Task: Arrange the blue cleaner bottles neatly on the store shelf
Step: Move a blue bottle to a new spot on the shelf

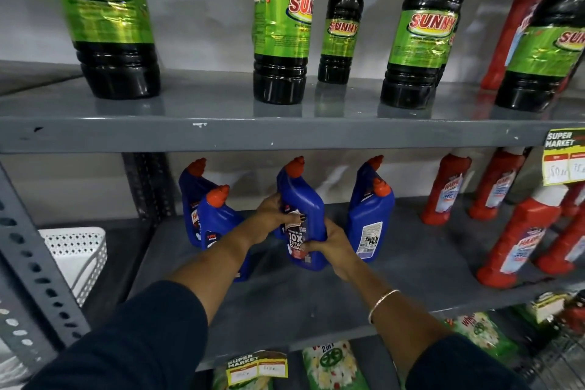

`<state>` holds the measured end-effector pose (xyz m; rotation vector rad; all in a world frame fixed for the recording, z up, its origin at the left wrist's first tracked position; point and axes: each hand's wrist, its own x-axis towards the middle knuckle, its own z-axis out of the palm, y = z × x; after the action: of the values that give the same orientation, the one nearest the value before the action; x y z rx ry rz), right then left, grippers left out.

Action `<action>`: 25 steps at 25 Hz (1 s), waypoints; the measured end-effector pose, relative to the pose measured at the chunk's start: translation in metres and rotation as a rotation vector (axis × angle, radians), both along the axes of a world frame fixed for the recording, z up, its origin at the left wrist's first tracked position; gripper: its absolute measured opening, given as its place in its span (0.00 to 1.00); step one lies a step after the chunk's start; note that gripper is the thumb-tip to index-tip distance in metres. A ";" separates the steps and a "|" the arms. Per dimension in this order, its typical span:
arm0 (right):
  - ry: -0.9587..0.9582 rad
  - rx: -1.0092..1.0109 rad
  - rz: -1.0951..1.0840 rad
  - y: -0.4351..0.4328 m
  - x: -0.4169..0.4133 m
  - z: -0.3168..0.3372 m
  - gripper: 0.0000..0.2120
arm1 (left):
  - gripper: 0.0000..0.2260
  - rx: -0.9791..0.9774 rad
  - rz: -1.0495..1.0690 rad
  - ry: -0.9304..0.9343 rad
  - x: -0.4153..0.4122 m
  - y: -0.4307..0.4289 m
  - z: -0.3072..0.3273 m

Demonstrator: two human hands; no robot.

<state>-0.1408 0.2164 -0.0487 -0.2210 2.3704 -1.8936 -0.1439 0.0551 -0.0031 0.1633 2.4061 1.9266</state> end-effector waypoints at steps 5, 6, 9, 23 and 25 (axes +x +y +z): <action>0.013 0.051 -0.036 0.014 -0.013 -0.016 0.33 | 0.22 -0.205 0.180 0.119 0.002 0.023 -0.009; 0.019 0.079 -0.038 0.017 -0.017 -0.018 0.31 | 0.21 -0.257 0.224 0.137 0.004 0.030 -0.010; -0.004 0.174 0.015 0.027 -0.030 -0.019 0.29 | 0.21 -0.350 0.356 0.130 0.006 0.046 -0.021; 0.070 0.249 0.020 0.045 -0.028 -0.029 0.07 | 0.37 -0.482 0.750 0.289 0.025 0.082 -0.039; 0.120 0.280 -0.024 0.060 -0.019 -0.027 0.09 | 0.35 -0.626 0.765 0.508 0.030 0.091 -0.035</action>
<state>-0.1595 0.2762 -0.0757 -0.2897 2.6918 -1.5721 -0.1137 0.1466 -0.0384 -0.4035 3.6845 1.2489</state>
